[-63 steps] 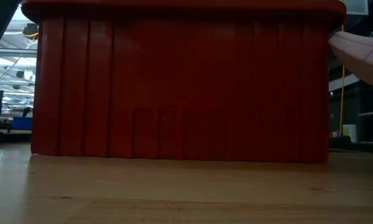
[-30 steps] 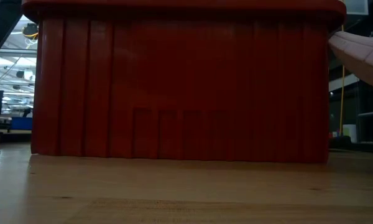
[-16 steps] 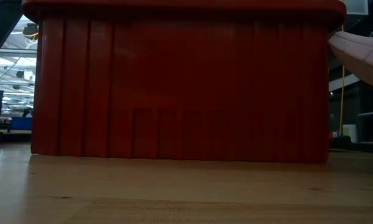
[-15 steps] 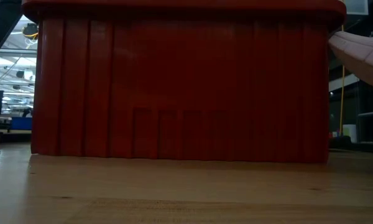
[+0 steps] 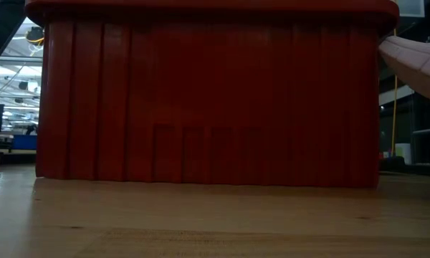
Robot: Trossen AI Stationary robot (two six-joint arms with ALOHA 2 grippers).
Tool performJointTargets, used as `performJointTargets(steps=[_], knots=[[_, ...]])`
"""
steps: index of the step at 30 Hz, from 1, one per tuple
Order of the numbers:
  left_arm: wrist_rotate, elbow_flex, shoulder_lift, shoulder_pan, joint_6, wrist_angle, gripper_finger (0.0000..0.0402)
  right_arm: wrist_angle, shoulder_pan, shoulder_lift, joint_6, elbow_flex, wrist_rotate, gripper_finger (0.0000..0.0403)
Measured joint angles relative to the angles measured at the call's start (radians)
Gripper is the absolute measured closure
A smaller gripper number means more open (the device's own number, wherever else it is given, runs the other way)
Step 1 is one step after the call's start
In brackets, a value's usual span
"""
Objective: Pick and place slides into bin
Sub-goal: Put the pink slide into the bin
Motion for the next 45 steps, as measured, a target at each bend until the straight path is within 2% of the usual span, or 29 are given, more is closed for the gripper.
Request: performJointTargets(steps=[7,16,23,29,32,34,37,41,45], knots=[[0.078,0.0,-0.06,-0.003,0.147,0.087,0.0254,0.0,0.0,0.0,-0.072,0.0,0.0,0.0398],[0.157,0.0,-0.266,-0.039,0.395,0.085,0.029,0.0,0.0,-0.005,-0.078,0.0,0.007,0.0398],[0.192,0.001,-0.498,-0.123,0.652,0.009,0.0347,-0.015,0.012,-0.074,-0.08,0.001,0.01,0.0398],[0.192,0.001,-0.675,-0.189,0.701,-0.109,0.0395,-0.108,0.013,-0.132,0.018,0.002,0.0,0.0398],[0.19,0.001,-0.742,-0.238,0.765,-0.213,0.0398,-0.183,0.028,-0.143,0.091,-0.006,-0.053,0.0398],[0.19,0.001,-0.777,-0.279,0.811,-0.285,0.04,-0.187,0.05,-0.168,0.138,-0.069,-0.075,0.0398],[0.187,0.001,-0.821,-0.341,0.834,-0.363,0.0401,-0.088,0.101,-0.225,0.173,-0.238,-0.075,0.04],[0.133,0.001,-0.869,-0.436,0.826,-0.396,0.04,0.019,0.166,-0.328,0.249,-0.45,-0.078,0.04],[0.136,0.001,-0.899,-0.51,0.829,-0.451,0.04,0.105,0.225,-0.442,0.361,-0.61,-0.074,0.0401]])
